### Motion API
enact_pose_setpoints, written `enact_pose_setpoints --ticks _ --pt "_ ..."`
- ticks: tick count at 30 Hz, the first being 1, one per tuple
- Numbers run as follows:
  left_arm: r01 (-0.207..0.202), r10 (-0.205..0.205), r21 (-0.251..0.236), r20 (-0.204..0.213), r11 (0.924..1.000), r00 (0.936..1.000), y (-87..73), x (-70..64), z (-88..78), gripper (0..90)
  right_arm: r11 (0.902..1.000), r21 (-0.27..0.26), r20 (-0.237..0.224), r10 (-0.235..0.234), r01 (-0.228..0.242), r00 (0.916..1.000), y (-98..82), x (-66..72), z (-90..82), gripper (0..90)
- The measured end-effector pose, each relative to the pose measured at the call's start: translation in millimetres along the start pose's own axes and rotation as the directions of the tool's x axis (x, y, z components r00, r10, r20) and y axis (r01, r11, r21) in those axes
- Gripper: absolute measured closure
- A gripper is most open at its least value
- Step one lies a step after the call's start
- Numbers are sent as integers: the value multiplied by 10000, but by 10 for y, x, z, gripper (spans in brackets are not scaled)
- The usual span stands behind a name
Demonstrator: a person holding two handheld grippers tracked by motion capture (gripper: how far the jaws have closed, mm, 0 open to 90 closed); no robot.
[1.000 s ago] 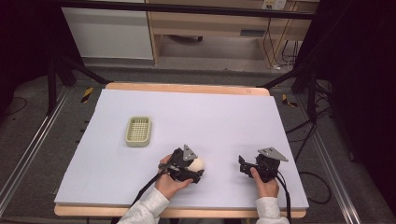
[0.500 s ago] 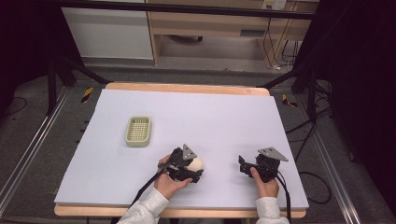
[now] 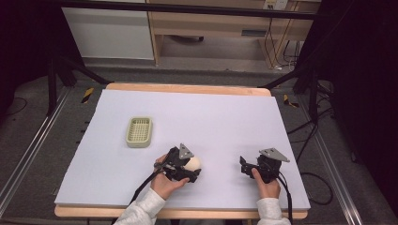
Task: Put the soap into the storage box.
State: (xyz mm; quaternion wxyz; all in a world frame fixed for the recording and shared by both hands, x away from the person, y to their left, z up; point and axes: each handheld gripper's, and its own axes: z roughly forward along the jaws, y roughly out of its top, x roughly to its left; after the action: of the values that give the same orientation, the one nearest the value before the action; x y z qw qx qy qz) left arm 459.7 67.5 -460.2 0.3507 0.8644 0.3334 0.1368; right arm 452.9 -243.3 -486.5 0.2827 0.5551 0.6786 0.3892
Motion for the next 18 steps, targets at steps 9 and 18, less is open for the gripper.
enact_pose_setpoints --ticks 9,18 --pt "-12 11 -52 -143 10000 9999 -15 85 -124 242 10000 -3 10 -30 30 10000 -1 -2 2 37" --pt "161 -166 -178 -295 9997 9994 2 199 -246 242 10000 2 8 -27 27 10000 0 -1 2 37"
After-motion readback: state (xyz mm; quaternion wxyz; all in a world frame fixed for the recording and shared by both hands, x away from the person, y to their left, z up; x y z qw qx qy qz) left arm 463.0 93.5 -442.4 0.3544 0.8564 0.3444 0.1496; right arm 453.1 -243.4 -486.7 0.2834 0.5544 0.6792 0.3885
